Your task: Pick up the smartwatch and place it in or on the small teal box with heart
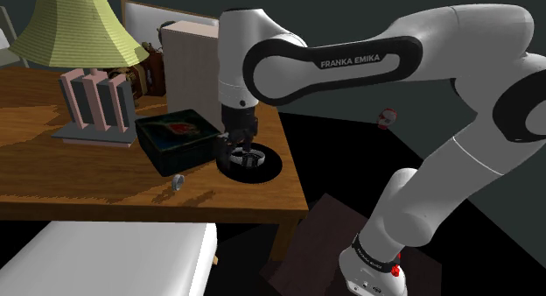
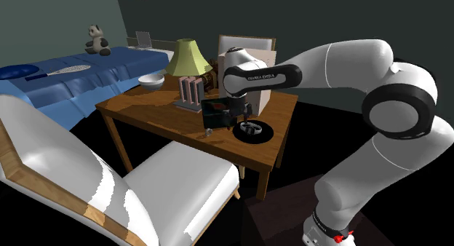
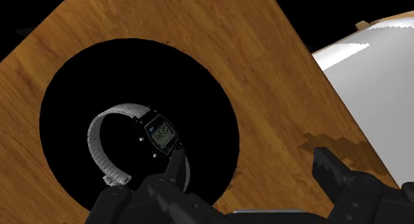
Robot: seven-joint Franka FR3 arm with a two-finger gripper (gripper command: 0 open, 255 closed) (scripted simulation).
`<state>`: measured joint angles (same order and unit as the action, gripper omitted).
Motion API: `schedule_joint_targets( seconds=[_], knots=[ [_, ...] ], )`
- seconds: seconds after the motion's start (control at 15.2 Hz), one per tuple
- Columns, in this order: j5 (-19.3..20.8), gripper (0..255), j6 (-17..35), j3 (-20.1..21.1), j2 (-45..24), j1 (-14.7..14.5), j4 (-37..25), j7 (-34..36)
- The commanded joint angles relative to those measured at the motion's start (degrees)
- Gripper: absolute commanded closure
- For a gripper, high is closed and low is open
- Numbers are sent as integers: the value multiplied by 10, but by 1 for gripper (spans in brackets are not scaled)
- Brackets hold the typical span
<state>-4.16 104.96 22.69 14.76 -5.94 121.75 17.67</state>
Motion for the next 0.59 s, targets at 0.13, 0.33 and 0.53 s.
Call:
schedule_joint_targets(
  seconds=[0.13, 0.33, 0.53],
  knots=[
    [32, 0, 21, 33, -77, -8, -66, 42],
    [66, 0, 31, 54, -139, -19, -120, 75],
    [107, 0, 33, 69, -204, -37, -182, 109]
  ],
)
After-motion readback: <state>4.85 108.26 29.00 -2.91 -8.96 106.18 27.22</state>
